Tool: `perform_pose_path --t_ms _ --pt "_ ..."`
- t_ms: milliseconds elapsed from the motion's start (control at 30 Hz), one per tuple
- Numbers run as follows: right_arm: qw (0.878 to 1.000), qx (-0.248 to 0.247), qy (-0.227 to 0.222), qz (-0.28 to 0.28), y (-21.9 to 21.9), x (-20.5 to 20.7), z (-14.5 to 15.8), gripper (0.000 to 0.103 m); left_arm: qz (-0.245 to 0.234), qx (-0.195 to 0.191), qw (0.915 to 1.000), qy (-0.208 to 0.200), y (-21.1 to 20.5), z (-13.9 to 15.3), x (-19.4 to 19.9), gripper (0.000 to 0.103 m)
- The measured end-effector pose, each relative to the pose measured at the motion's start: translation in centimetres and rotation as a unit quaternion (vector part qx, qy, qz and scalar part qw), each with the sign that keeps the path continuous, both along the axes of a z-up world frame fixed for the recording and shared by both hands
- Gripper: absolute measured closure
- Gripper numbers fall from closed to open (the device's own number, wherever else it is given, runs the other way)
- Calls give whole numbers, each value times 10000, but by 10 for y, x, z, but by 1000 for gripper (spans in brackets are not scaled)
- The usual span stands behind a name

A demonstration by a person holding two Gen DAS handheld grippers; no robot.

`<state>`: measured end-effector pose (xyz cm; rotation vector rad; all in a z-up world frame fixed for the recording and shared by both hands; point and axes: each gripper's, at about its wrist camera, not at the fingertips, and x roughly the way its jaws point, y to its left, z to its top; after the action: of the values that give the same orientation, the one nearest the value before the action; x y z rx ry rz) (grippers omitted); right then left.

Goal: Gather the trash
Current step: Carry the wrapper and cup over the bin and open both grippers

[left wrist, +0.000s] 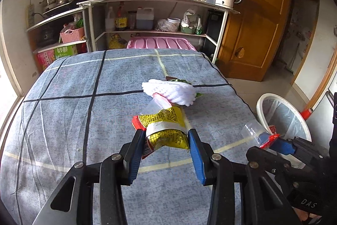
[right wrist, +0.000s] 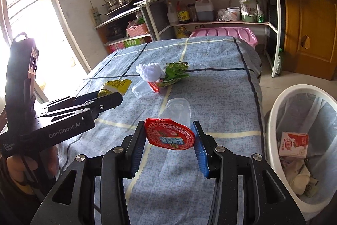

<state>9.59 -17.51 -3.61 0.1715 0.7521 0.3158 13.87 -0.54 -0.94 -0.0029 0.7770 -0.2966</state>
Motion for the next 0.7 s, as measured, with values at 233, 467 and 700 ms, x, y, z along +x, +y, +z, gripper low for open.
perform_pose_path --t_ms 233,467,700 --pt "9994 -36 -78 -350 -36 -14 8 58 -254 -46 9997 -28 -32 2 -12 60" --pt "9965 -32 -172 -822 -84 -31 16 58 -720 -77 9974 -19 -80 5 -21 60" --pt "9922 -104 -120 -1232 -126 -45 16 58 -1235 -80 9923 8 -136 4 -30 60"
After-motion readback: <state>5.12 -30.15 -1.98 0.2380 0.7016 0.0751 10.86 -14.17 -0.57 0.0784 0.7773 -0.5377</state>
